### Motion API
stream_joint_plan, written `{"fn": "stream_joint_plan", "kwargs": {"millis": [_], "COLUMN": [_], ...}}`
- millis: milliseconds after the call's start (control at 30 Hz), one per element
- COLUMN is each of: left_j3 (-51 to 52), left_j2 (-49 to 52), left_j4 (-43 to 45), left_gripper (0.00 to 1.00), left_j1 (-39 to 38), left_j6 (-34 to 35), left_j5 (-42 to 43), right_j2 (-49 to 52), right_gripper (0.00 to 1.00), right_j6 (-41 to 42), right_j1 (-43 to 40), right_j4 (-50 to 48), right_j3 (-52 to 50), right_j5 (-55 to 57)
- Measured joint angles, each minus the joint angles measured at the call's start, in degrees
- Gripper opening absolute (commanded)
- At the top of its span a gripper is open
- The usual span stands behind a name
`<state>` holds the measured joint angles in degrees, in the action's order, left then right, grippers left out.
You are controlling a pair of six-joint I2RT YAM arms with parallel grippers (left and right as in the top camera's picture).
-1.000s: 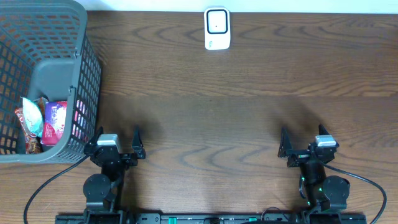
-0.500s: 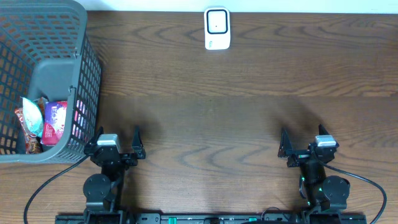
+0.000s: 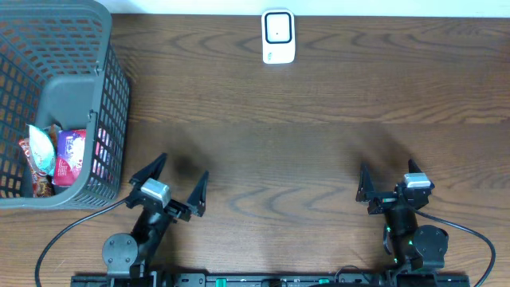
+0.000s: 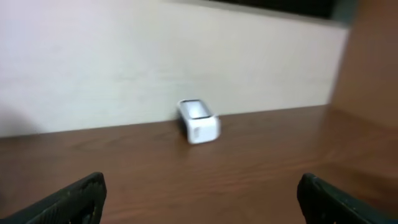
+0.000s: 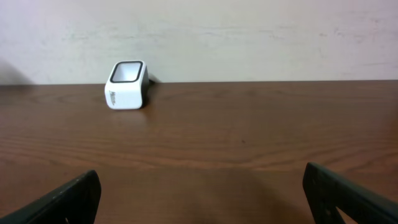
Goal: Scan the item barcode
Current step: 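Move the left gripper over the basket and reach down inside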
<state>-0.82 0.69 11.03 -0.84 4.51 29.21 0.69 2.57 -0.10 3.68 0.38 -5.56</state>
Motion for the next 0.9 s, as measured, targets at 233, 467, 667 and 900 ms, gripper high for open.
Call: {"fn": "stream_joint_plan", "kwargs": {"millis": [233,467,667,900], "left_j3": [-6.19,-23.37,-41.68,-57.27], "left_j2": [1.09,13.07,34.12,51.06], "left_j4": [0.68,-7.76,-25.42,-30.36], "left_gripper": [0.98,0.98,0.98,0.98], "left_j1": [0.00,0.00,0.00,0.02], "left_j6": [2.82,2.51,-1.18,-4.81], "left_j5": [2.82,1.81,1.73,3.93], "right_j2": [0.00,0.00,0.02,0.04], "right_gripper": [0.99,0.99,0.99,0.99], "right_j6": [0.00,0.00,0.00,0.00], "right_j1": [0.00,0.00,0.00,0.00], "right_j4": [0.00,0.00,0.00,0.00], "right_j3": [0.00,0.00,0.00,0.00], "right_j5": [0.02,0.02,0.02,0.02]}}
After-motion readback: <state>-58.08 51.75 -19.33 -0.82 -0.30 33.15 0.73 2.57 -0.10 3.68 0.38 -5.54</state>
